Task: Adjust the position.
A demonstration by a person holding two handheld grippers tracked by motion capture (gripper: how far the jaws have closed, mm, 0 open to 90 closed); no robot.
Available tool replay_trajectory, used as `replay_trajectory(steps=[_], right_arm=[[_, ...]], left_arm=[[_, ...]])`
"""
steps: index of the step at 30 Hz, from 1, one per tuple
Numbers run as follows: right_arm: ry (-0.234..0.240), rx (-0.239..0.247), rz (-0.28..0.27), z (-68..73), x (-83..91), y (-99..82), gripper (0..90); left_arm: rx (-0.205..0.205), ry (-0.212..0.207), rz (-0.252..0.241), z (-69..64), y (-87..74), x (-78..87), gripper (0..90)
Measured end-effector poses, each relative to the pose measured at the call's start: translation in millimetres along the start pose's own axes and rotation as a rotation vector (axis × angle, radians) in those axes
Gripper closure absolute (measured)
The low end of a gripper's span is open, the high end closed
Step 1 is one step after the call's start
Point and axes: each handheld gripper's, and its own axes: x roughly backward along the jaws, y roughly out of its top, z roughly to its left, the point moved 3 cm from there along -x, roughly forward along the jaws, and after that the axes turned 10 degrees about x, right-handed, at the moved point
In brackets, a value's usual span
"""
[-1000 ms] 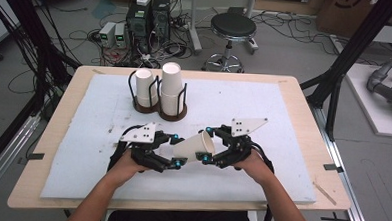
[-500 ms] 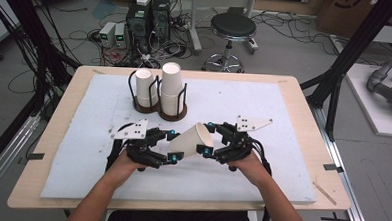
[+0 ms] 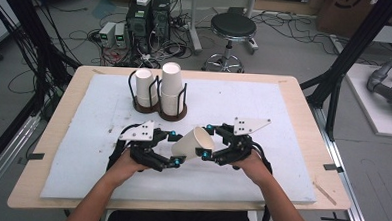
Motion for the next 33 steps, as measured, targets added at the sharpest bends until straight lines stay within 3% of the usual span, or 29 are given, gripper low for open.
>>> replay_trajectory(steps=[5,13,17,24,29,33], right_arm=[[-0.01,0.019,0.038,-0.2,-0.9,0.4,28.0],[0.005,0.004,0.034,2.0,-3.2,2.4,26.9],[-0.004,-0.006,0.006,1.7,-3.1,3.7,24.0],[-0.021,-0.079,-0.088,0.0,1.8,7.3,19.5],[-0.019,-0.084,-0.086,0.1,1.2,6.8,19.5],[-0.014,-0.071,-0.086,0.8,0.5,7.0,24.1]], left_arm=[[-0.003,0.012,0.016,-0.3,-1.5,-3.0,27.2],[-0.017,0.004,0.047,-2.1,-4.9,-6.5,34.7],[-0.001,-0.012,0.024,-1.9,-4.3,-6.6,34.7],[0.031,-0.028,-0.063,0.3,-1.1,-0.5,35.0],[0.033,-0.037,-0.087,-0.1,-0.2,1.1,35.2],[0.026,-0.033,-0.07,-0.9,-1.5,-1.3,35.6]])
